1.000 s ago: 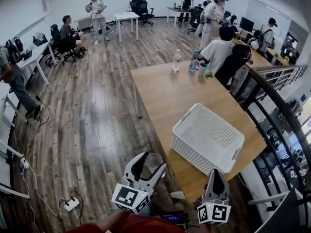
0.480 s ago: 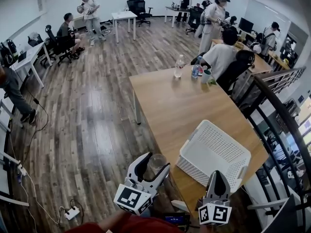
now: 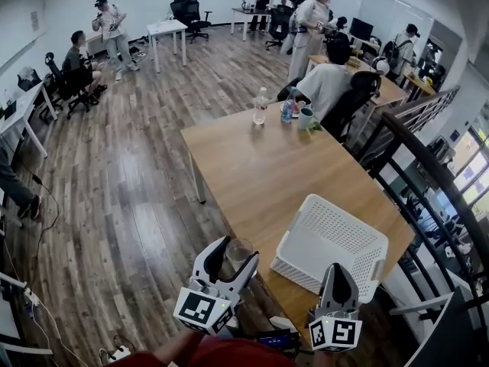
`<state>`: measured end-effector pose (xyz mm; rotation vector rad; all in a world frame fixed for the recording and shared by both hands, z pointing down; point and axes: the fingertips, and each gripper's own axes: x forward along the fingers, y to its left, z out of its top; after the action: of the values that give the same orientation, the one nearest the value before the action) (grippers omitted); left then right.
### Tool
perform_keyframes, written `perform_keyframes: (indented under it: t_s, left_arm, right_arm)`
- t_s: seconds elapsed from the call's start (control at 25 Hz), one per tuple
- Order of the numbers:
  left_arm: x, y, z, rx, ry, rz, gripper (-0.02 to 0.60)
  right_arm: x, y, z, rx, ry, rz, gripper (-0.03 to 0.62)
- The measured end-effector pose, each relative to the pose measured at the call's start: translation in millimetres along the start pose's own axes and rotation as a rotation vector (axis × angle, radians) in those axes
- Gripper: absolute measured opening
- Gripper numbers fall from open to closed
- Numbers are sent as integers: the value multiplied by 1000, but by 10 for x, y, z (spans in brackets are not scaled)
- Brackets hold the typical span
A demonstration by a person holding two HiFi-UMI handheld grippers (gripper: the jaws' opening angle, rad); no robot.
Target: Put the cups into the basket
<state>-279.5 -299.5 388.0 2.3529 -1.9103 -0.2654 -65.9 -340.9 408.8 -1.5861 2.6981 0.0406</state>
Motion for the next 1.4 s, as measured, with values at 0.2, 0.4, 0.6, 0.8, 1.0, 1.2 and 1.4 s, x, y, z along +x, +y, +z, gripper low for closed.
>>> perform_keyframes:
  t_s: [0.2,0.4,0.6,0.8,1.0,1.2,1.4]
  left_arm:
    - [283,-113,16,0,-2,-58,284]
    - [481,-326,-43,3,9,-97,284]
    - [625,-433,-115,4,19,-100,284]
    - [732,-519,-156,7,31,-102,284]
    - [797,-583,-144,25,39,-119,284]
    - [884,-717,-137,31,36,-145,284]
    - [950,-806,-176,31,47,-166,284]
  right_arm:
    - [-42,-259,-14,1,1,-73,12]
    - [-92,-522,-20,11,-5,-105,12]
    - [-94,-689,-45,14,-8,-112,12]
    - [-93,-838,-50,16,-13,-118,12]
    - [-95,-877,-56,23,-15,-126,12]
    - [-162,-947,-85,14,-3,-129,12]
    - [-249,-1017,-123,19,-1,-155,12]
